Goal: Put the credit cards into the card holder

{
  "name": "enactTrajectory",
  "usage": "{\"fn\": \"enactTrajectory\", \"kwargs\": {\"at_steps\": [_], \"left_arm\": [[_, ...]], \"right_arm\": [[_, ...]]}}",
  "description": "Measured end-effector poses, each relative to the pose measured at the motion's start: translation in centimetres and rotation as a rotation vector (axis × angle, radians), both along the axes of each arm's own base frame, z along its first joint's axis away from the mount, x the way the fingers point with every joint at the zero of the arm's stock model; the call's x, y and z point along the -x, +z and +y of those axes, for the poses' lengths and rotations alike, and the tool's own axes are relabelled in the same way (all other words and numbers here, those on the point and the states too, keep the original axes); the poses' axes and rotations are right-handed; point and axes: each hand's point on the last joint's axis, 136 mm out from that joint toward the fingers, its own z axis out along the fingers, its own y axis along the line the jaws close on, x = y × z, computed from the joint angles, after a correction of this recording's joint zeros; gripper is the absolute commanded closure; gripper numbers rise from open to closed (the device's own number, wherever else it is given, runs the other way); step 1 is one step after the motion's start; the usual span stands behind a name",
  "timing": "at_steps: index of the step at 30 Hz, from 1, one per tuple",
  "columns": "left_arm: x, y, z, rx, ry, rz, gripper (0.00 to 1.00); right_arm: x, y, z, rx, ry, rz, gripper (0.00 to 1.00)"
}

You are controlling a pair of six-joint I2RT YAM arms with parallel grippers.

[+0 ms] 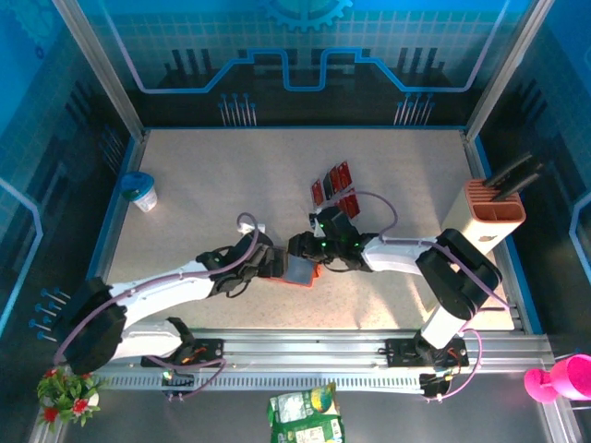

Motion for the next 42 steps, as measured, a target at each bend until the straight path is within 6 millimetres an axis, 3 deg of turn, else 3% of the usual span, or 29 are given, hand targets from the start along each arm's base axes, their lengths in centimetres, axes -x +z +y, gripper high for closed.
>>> {"fn": "enactTrajectory", "kwargs": {"at_steps": [6,13,18,26,30,35,42], "left_arm": [[0.0,2.2,1.9,0.022,0.056,-0.044,0.01],[0.3,3.4,2.7,0.051,0.084,-0.078,0.01],[0.2,4.1,2.8,0.079,0.096,-0.097,0.01],[0.4,3.7,3.0,0.082,0.109,-0.088,0.01],[0.2,4.0,2.7,0.114,0.118,-0.099,0.01],[-0.2,3.7,2.6,0.114,0.131,-0.099,0.01],[-0.2,0.6,2.7,0.033,0.131,-0.013,0.01]], "right_arm": [[-1.4,0.8,3.1,-0.008,0.023,-0.024,0.6],[-1.5,-1.9,6.1,0.033,0.064,0.013,0.6],[-0.6,-3.1,6.7,0.057,0.085,0.038,0.59],[-0.5,-2.4,6.9,0.037,0.101,0.033,0.58],[-0.3,-0.6,5.8,0.011,0.094,0.007,0.57],[-0.3,2.0,2.8,-0.008,0.054,-0.039,0.57],[1.1,4.3,-2.8,0.083,-0.001,-0.125,0.52]]}}
